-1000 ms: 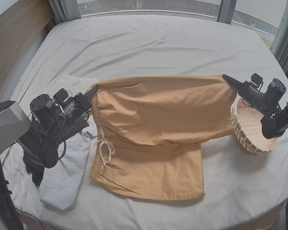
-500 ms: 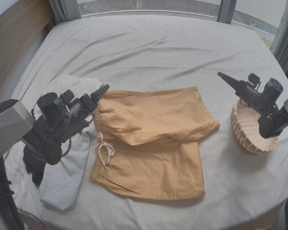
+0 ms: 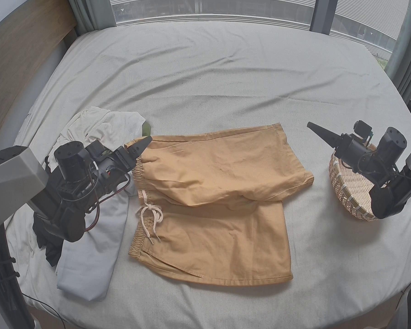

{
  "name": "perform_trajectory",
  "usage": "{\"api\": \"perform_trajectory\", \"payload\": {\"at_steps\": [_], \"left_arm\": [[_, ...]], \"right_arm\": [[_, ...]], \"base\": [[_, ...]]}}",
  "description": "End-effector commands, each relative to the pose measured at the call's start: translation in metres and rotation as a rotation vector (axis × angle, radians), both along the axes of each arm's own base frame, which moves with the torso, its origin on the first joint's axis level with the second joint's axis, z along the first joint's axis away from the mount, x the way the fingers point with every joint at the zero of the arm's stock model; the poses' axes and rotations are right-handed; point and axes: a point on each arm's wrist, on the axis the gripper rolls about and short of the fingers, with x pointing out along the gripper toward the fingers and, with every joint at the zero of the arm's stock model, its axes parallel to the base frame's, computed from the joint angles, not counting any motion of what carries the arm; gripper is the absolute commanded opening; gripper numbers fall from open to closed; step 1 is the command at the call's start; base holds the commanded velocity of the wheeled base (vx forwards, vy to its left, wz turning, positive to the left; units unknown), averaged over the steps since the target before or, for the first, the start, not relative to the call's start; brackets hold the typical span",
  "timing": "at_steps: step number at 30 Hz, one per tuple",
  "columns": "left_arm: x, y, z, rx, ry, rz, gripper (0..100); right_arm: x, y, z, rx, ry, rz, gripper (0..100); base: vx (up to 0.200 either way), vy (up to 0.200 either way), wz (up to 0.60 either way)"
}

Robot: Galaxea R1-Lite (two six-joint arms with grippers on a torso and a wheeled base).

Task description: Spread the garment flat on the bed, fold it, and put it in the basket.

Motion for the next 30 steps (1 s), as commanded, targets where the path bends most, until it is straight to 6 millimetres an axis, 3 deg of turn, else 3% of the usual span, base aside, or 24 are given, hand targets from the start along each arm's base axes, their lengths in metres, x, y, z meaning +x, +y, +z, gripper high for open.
{"api": "perform_trajectory", "payload": {"at_steps": [1, 10, 14, 15, 18, 25, 30], "left_arm": [[-0.016, 0.004, -0.004, 0.013, 0.012, 0.000, 100], [-0.046, 0.019, 0.005, 0.013, -0.003, 0.018, 100], [-0.067, 0.021, 0.010, 0.015, -0.012, -0.009, 100], [-0.086, 0.023, 0.007, 0.027, 0.000, -0.070, 100], [-0.102, 0.027, 0.006, 0.032, 0.021, -0.158, 100], [-0.116, 0.033, 0.014, 0.059, -0.012, -0.203, 100], [-0.118, 0.032, 0.010, 0.077, -0.002, -0.212, 100]], "right_arm": [[-0.012, 0.004, -0.005, -0.025, 0.011, 0.007, 100], [-0.038, 0.010, -0.013, -0.040, 0.075, 0.031, 100], [-0.047, 0.009, -0.021, -0.066, 0.095, 0.027, 100], [-0.052, 0.008, -0.029, -0.095, 0.108, 0.020, 100], [-0.061, 0.008, -0.039, -0.119, 0.139, 0.025, 100], [-0.075, 0.007, -0.055, -0.191, 0.159, 0.022, 100], [-0.074, 0.006, -0.060, -0.200, 0.170, 0.020, 100]], "base": [[0.000, 0.000, 0.00], [0.000, 0.000, 0.00], [0.000, 0.000, 0.00], [0.000, 0.000, 0.00], [0.000, 0.000, 0.00], [0.000, 0.000, 0.00], [0.000, 0.000, 0.00]]}}
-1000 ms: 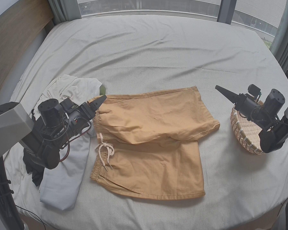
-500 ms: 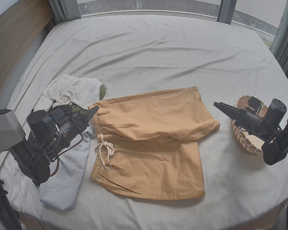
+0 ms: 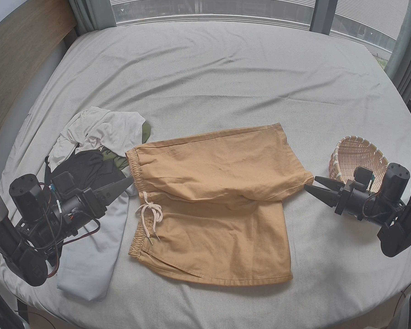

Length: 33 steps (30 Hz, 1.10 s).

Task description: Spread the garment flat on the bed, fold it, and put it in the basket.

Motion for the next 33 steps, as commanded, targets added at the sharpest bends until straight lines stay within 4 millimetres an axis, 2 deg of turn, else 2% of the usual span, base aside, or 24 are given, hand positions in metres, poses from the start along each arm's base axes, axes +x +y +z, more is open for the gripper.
{"api": "perform_trajectory", "payload": {"at_steps": [1, 8, 13, 23, 33], "left_arm": [[-0.005, -0.004, -0.002, 0.006, 0.008, -0.017, 100], [-0.002, -0.010, -0.022, 0.116, 0.017, -0.039, 100], [-0.002, -0.009, -0.022, 0.160, -0.015, -0.038, 100], [-0.004, -0.010, -0.022, 0.174, -0.027, -0.043, 100], [-0.004, -0.010, -0.022, 0.175, -0.024, -0.045, 100]], "right_arm": [[-0.001, -0.002, -0.012, -0.006, 0.048, -0.007, 100], [0.000, -0.001, -0.037, -0.050, 0.102, 0.003, 100], [0.003, 0.004, -0.057, -0.092, 0.131, 0.020, 100], [0.002, 0.013, -0.068, -0.099, 0.165, 0.051, 100], [0.003, 0.023, -0.087, -0.107, 0.223, 0.087, 100]], "base": [[0.000, 0.000, 0.00], [0.000, 0.000, 0.00], [0.000, 0.000, 0.00], [0.000, 0.000, 0.00], [0.000, 0.000, 0.00]]}}
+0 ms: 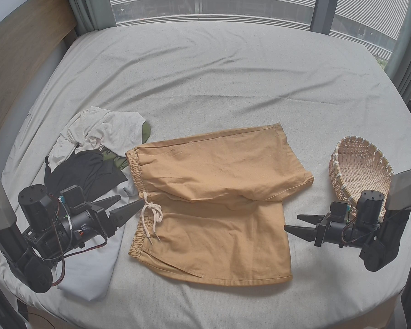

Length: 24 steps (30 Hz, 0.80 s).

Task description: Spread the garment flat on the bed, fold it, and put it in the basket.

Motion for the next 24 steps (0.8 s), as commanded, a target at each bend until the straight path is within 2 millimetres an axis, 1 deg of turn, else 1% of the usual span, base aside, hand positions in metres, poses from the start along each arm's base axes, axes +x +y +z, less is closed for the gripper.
{"api": "perform_trajectory", "payload": {"at_steps": [1, 7, 13, 19, 20, 24], "left_arm": [[-0.001, -0.001, -0.001, 0.001, 0.003, -0.003, 100], [-0.001, -0.001, -0.001, 0.001, 0.003, -0.004, 100], [-0.002, -0.001, -0.002, 0.001, 0.008, -0.004, 100], [-0.002, -0.002, -0.002, 0.002, 0.011, -0.009, 100], [-0.003, -0.003, -0.002, 0.002, 0.011, -0.012, 100], [-0.003, -0.003, -0.002, 0.002, 0.012, -0.015, 100]], "right_arm": [[0.000, 0.004, -0.011, -0.005, 0.034, 0.014, 100], [0.000, 0.007, -0.012, -0.006, 0.039, 0.023, 100], [0.000, 0.010, -0.020, -0.011, 0.063, 0.031, 100], [-0.001, 0.014, -0.022, -0.017, 0.065, 0.029, 100], [-0.001, 0.015, -0.022, -0.018, 0.066, 0.031, 0], [0.001, 0.014, -0.022, -0.017, 0.062, 0.028, 0]], "base": [[0.000, 0.000, 0.00], [0.000, 0.000, 0.00], [0.000, 0.000, 0.00], [0.000, 0.000, 0.00], [0.000, 0.000, 0.00], [0.000, 0.000, 0.00]]}}
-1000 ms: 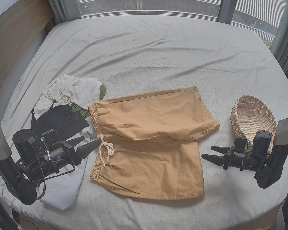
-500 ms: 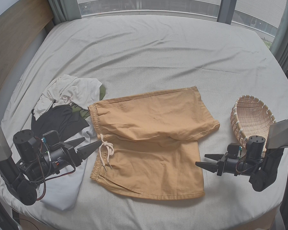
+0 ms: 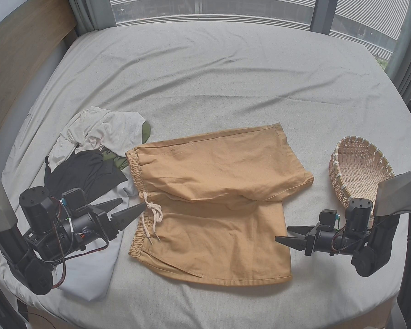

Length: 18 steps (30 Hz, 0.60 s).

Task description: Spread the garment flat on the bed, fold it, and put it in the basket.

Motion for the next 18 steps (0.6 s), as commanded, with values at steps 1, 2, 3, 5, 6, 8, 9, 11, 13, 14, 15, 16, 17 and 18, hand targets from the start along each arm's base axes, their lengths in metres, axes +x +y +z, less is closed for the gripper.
{"api": "perform_trajectory", "payload": {"at_steps": [1, 2, 3, 5, 6, 8, 9, 11, 13, 14, 15, 16, 17, 18], "left_arm": [[0.000, -0.001, 0.000, -0.001, -0.002, -0.003, 100], [0.000, -0.001, 0.000, -0.001, -0.002, -0.003, 100], [-0.001, -0.001, 0.000, 0.000, 0.001, -0.005, 100], [-0.001, -0.001, -0.001, 0.000, 0.002, -0.005, 100], [-0.001, -0.001, -0.001, 0.001, 0.004, -0.005, 100], [-0.001, -0.001, -0.001, 0.001, 0.004, -0.005, 100], [-0.001, -0.001, -0.001, 0.001, 0.004, -0.005, 100], [-0.001, -0.001, -0.001, 0.001, 0.004, -0.005, 100], [-0.001, -0.001, -0.001, 0.001, 0.005, -0.005, 100], [-0.001, -0.001, -0.002, 0.001, 0.007, -0.006, 100], [-0.001, -0.002, -0.002, 0.001, 0.007, -0.008, 100], [-0.001, -0.002, -0.002, 0.001, 0.007, -0.009, 100], [-0.002, -0.002, -0.002, 0.002, 0.008, -0.009, 100], [-0.002, -0.002, -0.002, 0.001, 0.007, -0.009, 100]], "right_arm": [[-0.001, 0.000, 0.000, 0.000, 0.001, 0.001, 0], [-0.001, 0.000, 0.001, 0.000, 0.000, 0.000, 0], [-0.002, 0.000, 0.002, 0.000, 0.000, 0.000, 0], [-0.004, -0.001, 0.004, 0.000, -0.004, 0.000, 0], [-0.006, -0.001, 0.007, 0.000, -0.004, 0.000, 0], [-0.011, -0.001, 0.011, -0.001, -0.007, 0.002, 0], [-0.013, -0.001, 0.015, 0.000, -0.014, 0.006, 0], [-0.015, -0.002, 0.017, 0.001, -0.017, 0.007, 0], [-0.024, 0.000, 0.024, 0.003, -0.022, 0.022, 0], [-0.026, 0.002, 0.025, 0.003, -0.021, 0.033, 0], [-0.027, 0.004, 0.025, 0.002, -0.019, 0.039, 0], [-0.029, 0.005, 0.025, 0.001, -0.016, 0.047, 0], [-0.030, 0.007, 0.024, -0.004, -0.019, 0.057, 0], [-0.031, 0.008, 0.024, -0.007, -0.021, 0.063, 0]], "base": [[0.000, 0.000, 0.00], [0.000, 0.000, 0.00], [0.000, 0.000, 0.00], [0.000, 0.000, 0.00], [0.000, 0.000, 0.00], [0.000, 0.000, 0.00], [0.000, 0.000, 0.00], [0.000, 0.000, 0.00], [0.000, 0.000, 0.00], [0.000, 0.000, 0.00], [0.000, 0.000, 0.00], [0.000, 0.000, 0.00], [0.000, 0.000, 0.00], [0.000, 0.000, 0.00]]}}
